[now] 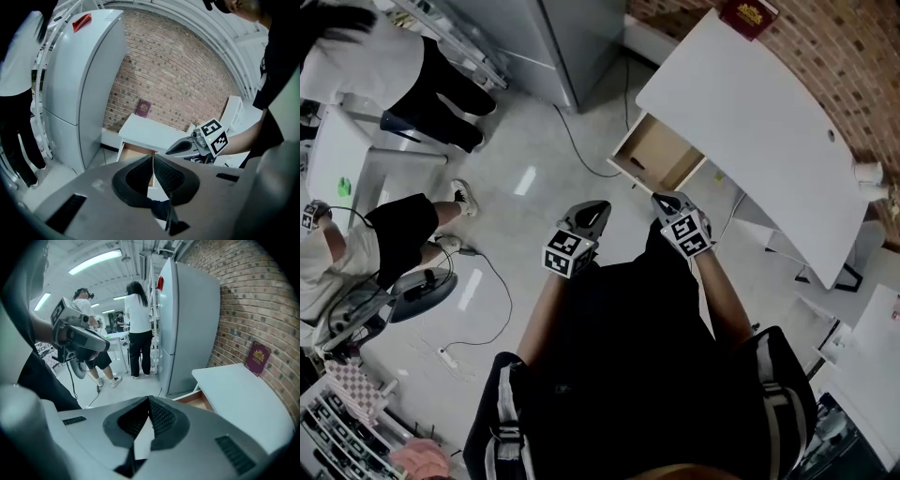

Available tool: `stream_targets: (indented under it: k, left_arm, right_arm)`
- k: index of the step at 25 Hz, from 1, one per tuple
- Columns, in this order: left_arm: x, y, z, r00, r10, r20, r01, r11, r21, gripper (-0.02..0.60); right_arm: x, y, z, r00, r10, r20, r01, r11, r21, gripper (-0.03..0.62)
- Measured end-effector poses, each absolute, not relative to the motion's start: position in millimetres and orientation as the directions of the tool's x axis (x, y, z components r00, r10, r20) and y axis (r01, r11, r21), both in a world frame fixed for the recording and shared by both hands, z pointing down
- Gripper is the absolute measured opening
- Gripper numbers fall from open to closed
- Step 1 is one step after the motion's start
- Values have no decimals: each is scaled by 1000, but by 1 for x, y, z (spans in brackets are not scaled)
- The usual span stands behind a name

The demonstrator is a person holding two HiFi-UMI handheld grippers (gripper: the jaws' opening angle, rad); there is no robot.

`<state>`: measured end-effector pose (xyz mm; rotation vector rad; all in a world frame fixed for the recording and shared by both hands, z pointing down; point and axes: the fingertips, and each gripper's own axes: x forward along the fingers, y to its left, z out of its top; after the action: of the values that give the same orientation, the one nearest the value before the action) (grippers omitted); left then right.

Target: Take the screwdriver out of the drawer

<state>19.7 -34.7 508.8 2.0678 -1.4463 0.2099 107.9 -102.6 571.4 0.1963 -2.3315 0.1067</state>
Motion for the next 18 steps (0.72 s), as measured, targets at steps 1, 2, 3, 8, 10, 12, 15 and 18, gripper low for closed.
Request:
stream_targets:
  k: [1, 2, 3, 8, 10, 12, 15, 18]
  left_arm:
    - [22, -36, 510, 389, -801, 454, -897, -219, 383, 18]
    - [24, -37, 511, 386, -801, 457, -898, -212, 385, 18]
    - [26, -38, 512, 381, -801, 462, -899, -205, 387, 18]
    - [29, -46, 522, 360, -799, 482, -903, -168, 395, 18]
    - [33, -50, 524, 361, -796, 486, -903, -168, 394, 18]
    - [36, -55, 525, 359, -796, 488, -904, -165, 396, 18]
    - [40, -61, 527, 353, -799, 486, -902, -153, 403, 18]
    - [37, -66, 529, 348, -805, 481, -902, -146, 407, 18]
  right_arm:
    - [110, -106, 573, -685, -105, 721, -173, 985, -21, 57]
    - [112, -108, 576, -684, -100, 722, -171, 985, -25, 56]
    - [114, -110, 579, -684, -94, 724, -168, 985, -31, 55]
    - [120, -118, 591, -680, -57, 731, -146, 988, -58, 56]
    - [122, -122, 596, -676, -45, 736, -137, 988, -66, 56]
    - [125, -127, 603, -670, -33, 741, -129, 989, -73, 57]
    - [128, -135, 612, -659, -20, 751, -119, 990, -78, 57]
    - [123, -144, 620, -654, -13, 756, -111, 991, -79, 57]
